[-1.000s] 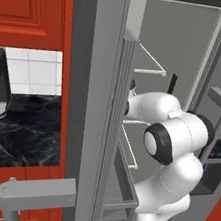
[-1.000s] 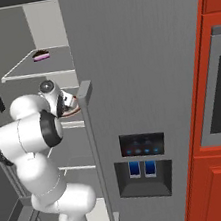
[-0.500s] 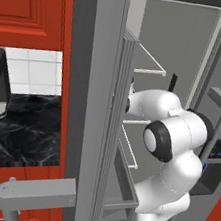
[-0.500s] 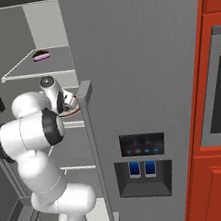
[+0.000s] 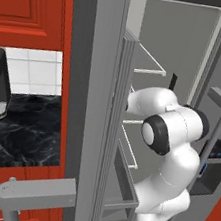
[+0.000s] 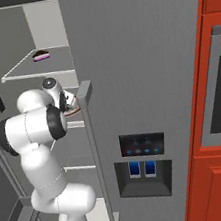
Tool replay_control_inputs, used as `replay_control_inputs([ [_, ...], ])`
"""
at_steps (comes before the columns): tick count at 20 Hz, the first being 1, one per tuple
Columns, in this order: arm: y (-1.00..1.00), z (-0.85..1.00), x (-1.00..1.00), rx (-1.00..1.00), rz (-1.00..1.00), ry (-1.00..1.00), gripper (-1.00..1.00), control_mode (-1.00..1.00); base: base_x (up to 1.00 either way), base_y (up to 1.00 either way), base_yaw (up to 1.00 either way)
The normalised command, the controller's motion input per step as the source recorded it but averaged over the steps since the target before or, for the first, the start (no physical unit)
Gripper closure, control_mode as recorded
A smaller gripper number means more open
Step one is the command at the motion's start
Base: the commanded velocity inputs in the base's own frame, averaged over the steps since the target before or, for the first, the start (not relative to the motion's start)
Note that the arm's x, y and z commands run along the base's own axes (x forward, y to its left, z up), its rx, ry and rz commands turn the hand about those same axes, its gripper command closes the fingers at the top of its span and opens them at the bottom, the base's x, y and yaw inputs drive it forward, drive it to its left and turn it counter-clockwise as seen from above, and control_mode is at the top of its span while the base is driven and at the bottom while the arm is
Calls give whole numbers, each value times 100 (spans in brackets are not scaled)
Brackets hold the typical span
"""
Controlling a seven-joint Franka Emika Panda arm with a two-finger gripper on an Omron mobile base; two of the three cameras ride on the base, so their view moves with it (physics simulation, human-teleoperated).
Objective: Retrieve the fish from the fridge and place it on the saucepan with marinade on the stove.
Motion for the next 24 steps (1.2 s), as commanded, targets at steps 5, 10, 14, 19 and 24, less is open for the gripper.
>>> replay_control_inputs([
  [5, 10, -27, 15, -2, 0, 0, 100, -100, 0, 0, 0],
  [10, 0, -3, 0, 0, 0, 0, 100, -100, 0, 0, 0],
  [14, 0, 0, 0, 0, 0, 0, 100, -100, 0, 0, 0],
  [19, 0, 7, -2, 0, 0, -7, 100, -100, 0, 0, 0],
  [24, 0, 34, -22, 0, 0, -17, 100, -100, 0, 0, 0],
])
